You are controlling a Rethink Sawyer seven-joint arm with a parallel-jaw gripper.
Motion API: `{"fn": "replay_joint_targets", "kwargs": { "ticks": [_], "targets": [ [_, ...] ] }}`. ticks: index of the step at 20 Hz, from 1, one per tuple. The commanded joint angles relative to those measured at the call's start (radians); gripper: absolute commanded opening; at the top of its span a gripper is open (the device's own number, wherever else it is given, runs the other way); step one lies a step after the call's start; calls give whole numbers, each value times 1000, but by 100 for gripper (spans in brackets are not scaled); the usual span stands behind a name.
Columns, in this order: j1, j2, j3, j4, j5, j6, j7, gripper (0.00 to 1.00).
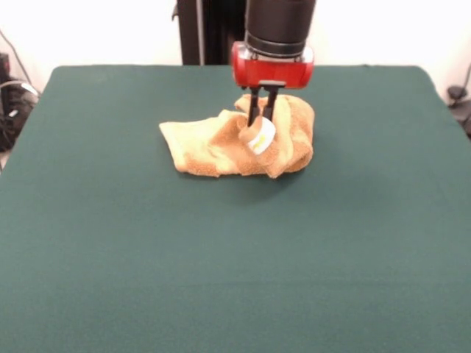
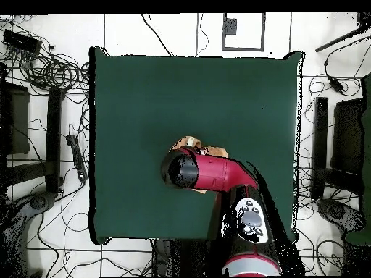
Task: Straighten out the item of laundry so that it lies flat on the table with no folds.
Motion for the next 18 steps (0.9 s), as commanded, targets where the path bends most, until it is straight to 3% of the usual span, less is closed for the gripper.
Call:
{"fn": "replay_joint_targets", "kwargs": {
  "ticks": [1, 18],
  "targets": [
    [64, 33, 8, 23, 97, 67, 284, 0],
    [112, 35, -29, 28, 175, 65, 268, 0]
  ]
}}
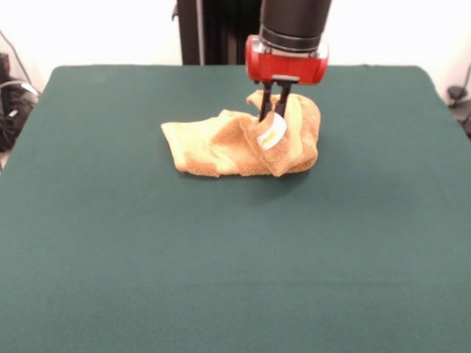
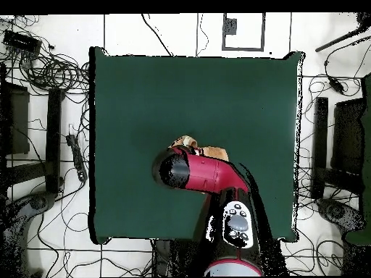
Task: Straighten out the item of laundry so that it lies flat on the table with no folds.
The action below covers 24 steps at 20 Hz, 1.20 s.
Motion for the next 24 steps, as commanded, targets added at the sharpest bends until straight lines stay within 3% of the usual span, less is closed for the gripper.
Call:
{"fn": "replay_joint_targets", "kwargs": {
  "ticks": [1, 24],
  "targets": [
    [41, 31, 33, 27, 81, 67, 263, 0],
    [76, 22, 41, 48, 118, 62, 259, 0]
  ]
}}
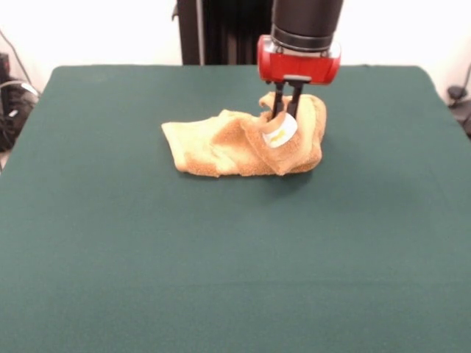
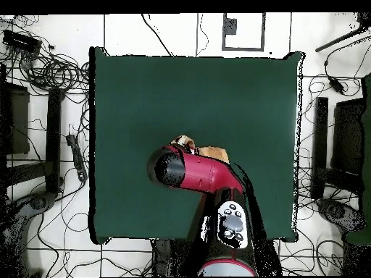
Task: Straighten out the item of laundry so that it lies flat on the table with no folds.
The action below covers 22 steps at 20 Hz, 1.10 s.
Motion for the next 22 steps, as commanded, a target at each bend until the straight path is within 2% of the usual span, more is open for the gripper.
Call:
{"fn": "replay_joint_targets", "kwargs": {
  "ticks": [1, 22],
  "targets": [
    [58, 20, 40, 46, 63, 61, 259, 0],
    [82, 26, 43, 44, 85, 59, 246, 0]
  ]
}}
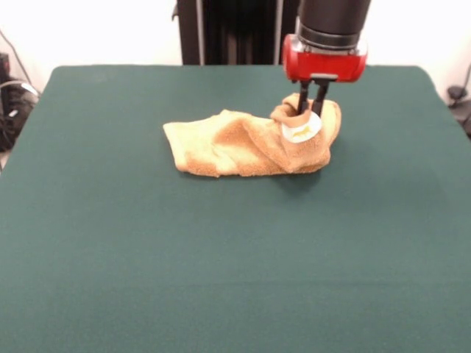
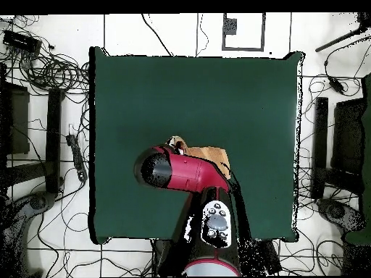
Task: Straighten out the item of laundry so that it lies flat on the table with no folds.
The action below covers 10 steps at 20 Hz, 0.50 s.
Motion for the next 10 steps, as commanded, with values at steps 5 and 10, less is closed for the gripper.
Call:
{"fn": "replay_joint_targets", "kwargs": {
  "ticks": [5, 10],
  "targets": [
    [36, 23, 43, 43, 65, 61, 253, 0],
    [41, 23, 40, 45, 71, 61, 257, 0]
  ]
}}
